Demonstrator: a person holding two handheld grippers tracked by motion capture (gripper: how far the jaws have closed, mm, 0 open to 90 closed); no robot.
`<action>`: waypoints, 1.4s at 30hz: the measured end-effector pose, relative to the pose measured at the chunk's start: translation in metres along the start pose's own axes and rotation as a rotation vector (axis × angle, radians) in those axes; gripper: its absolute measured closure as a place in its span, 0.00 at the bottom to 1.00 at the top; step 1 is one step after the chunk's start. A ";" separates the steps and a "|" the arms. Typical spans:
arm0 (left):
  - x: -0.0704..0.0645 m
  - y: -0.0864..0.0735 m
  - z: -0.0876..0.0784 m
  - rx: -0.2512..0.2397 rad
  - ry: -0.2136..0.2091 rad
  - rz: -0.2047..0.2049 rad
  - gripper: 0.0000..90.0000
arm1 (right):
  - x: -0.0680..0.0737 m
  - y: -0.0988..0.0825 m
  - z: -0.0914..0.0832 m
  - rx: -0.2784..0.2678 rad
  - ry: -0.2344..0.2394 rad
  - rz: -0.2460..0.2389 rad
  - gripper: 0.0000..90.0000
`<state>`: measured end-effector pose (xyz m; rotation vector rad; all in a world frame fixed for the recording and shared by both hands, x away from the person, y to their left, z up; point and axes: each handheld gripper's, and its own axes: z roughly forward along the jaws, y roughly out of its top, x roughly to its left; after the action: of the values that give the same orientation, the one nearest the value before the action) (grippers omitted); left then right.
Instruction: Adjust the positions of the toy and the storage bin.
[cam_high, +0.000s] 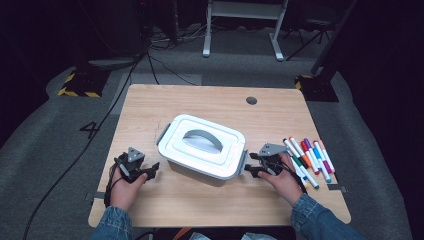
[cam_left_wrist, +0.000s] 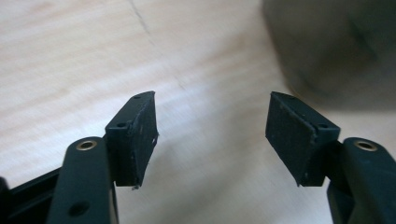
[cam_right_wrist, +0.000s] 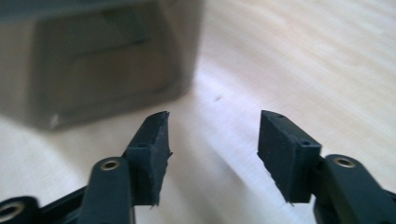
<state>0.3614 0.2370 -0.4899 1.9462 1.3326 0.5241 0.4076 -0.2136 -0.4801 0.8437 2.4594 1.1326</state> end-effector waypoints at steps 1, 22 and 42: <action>0.003 0.003 0.003 -0.013 -0.003 -0.011 0.40 | -0.003 0.002 0.002 -0.005 -0.007 0.007 0.50; -0.026 0.017 0.030 -0.056 -0.118 0.053 0.67 | -0.027 0.030 0.040 -0.110 0.071 -0.023 0.55; -0.102 0.009 0.023 -0.013 -0.258 0.184 0.40 | -0.017 -0.048 -0.057 -0.079 0.019 -0.001 0.51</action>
<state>0.3427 0.1335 -0.4922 2.0577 0.9943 0.3525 0.3742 -0.2822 -0.4802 0.8120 2.4126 1.2336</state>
